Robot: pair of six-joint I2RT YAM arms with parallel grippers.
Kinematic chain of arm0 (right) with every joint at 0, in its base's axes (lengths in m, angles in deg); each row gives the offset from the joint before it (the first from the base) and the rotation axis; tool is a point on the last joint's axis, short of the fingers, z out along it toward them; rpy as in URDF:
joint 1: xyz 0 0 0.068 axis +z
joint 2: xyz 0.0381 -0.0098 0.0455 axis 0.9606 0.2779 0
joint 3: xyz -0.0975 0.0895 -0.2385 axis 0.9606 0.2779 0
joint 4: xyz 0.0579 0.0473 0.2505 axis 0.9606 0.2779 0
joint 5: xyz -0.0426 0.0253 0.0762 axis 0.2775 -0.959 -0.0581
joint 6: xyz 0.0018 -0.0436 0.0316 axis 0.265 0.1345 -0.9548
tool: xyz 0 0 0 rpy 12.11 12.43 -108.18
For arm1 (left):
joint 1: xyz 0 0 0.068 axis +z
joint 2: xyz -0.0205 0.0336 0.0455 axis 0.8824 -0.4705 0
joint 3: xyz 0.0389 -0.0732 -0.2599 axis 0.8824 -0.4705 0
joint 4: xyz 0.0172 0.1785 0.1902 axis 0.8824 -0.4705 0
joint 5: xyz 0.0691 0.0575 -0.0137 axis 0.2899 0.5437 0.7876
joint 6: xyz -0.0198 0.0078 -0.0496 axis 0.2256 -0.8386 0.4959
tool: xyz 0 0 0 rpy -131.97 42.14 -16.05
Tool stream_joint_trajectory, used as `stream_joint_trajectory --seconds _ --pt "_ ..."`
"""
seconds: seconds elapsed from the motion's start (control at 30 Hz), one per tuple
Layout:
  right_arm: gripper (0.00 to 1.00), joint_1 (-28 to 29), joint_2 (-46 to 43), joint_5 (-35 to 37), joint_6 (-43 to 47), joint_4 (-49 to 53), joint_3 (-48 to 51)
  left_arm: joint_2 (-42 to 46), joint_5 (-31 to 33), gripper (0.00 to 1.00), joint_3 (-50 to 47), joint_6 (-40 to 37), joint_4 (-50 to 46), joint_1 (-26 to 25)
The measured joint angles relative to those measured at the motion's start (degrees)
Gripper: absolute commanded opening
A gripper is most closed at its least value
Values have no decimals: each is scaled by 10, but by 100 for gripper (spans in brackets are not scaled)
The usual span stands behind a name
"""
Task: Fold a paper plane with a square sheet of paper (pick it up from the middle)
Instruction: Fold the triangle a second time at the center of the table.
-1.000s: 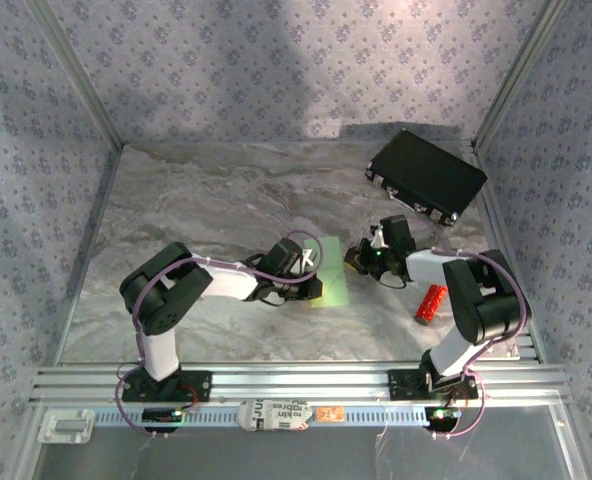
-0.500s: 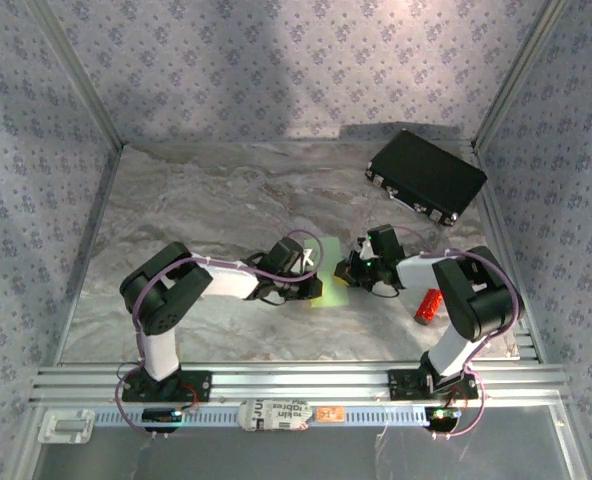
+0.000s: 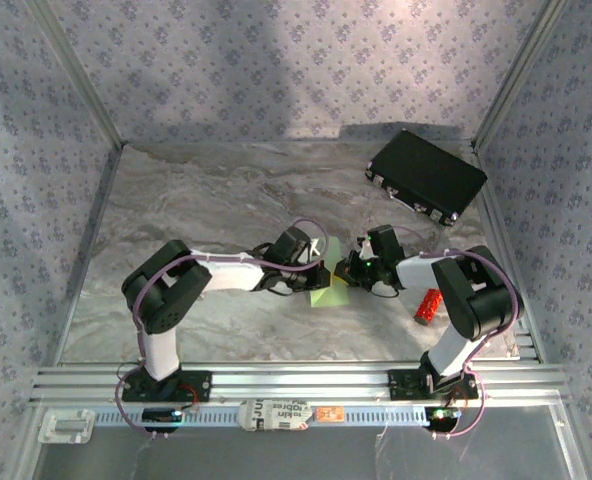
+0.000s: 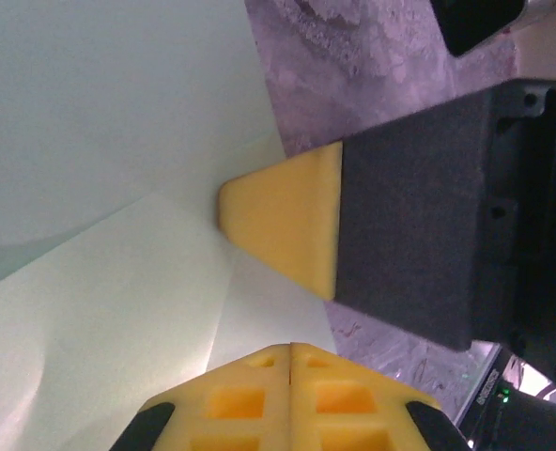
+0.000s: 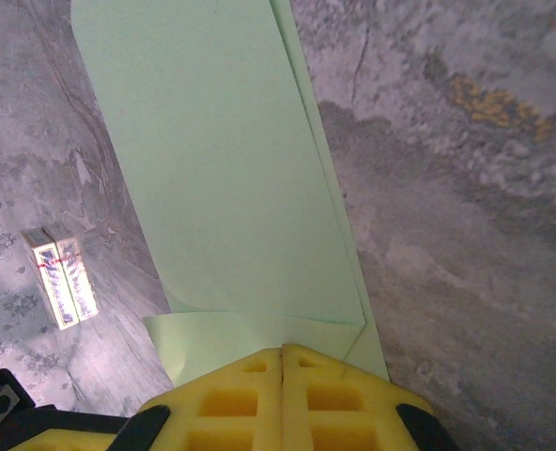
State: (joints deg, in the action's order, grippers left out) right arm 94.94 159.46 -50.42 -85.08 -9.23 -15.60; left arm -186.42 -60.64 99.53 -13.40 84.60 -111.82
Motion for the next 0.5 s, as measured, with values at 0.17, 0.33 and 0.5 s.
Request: stream_joint_trajectory --seconds 0.17,0.33,0.5 --pt "0 0 0 0 0 -1 0 -33 1 5 7 9 3 -1" --pt "0 0 0 2 0 -2 1 -37 1 6 -3 13 20 -1" --pt "0 0 0 2 0 -6 3 -26 8 9 -23 11 38 -4"
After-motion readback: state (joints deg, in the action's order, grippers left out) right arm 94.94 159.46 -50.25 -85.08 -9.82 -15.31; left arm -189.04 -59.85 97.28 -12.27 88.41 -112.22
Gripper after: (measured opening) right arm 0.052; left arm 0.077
